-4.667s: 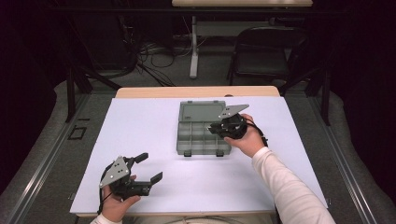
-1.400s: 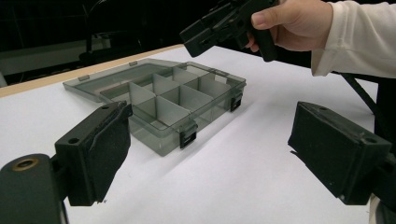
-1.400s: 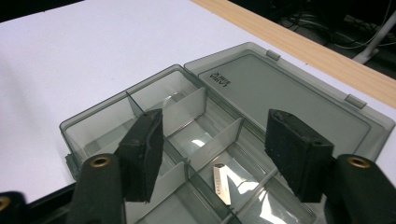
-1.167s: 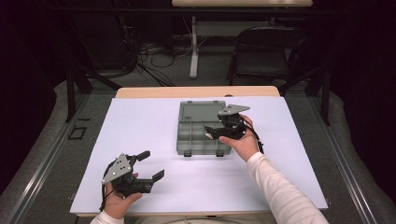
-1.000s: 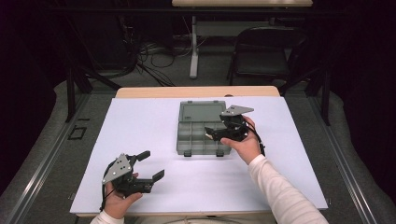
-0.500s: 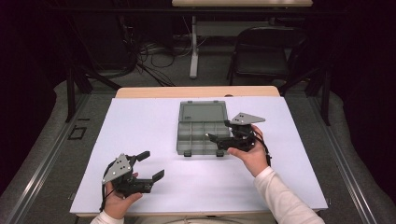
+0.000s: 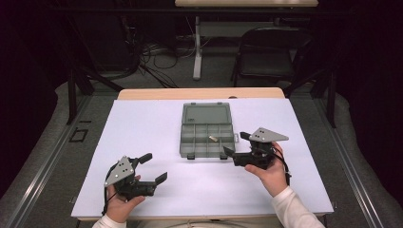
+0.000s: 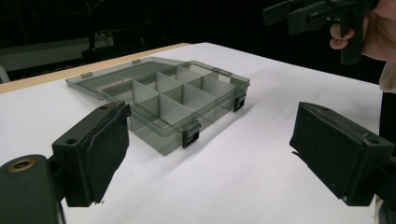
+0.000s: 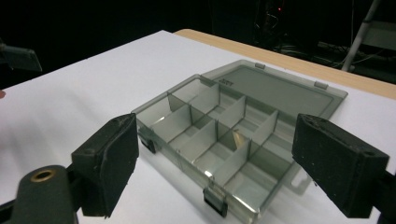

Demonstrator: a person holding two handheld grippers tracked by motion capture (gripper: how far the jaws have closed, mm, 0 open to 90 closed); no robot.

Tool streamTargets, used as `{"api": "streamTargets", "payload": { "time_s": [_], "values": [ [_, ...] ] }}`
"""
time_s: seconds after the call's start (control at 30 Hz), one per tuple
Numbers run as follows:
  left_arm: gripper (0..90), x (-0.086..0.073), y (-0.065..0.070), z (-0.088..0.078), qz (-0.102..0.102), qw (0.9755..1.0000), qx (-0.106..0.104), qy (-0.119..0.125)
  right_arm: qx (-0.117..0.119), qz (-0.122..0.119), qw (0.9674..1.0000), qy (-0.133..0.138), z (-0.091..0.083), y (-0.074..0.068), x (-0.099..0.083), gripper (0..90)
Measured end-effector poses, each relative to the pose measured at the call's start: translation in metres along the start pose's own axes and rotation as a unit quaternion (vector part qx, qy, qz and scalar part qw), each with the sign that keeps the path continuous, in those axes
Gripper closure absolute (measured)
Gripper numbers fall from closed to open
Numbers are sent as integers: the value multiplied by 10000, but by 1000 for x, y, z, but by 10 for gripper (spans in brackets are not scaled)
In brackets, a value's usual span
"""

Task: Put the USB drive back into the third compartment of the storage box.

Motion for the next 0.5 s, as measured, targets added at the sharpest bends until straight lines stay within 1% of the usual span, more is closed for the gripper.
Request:
{"api": "streamTargets", "payload": {
  "time_s": [0.13,0.23,0.3,0.5],
  "values": [
    [113,0,0,0,-10,10000,-9,7,-88,27,10000,-18,-11,0,-12,146],
    [112,0,0,0,6,10000,-37,2,-133,95,9999,13,-19,2,-19,146],
    [113,0,0,0,6,10000,-15,-13,-174,143,9997,30,-24,4,-23,147],
    [113,0,-1,1,5,10000,-3,-11,-286,249,9993,15,-33,7,-36,147]
  ]
}}
Point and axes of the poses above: each handheld gripper's, and its own axes: z roughly forward along the jaws, x roughly out of its top, y roughly to its right, the point moved 2 cm from there along z, roughly forward along the jaws, and after that the axes turned 3 degrees about -y, right-handed, at the moved point
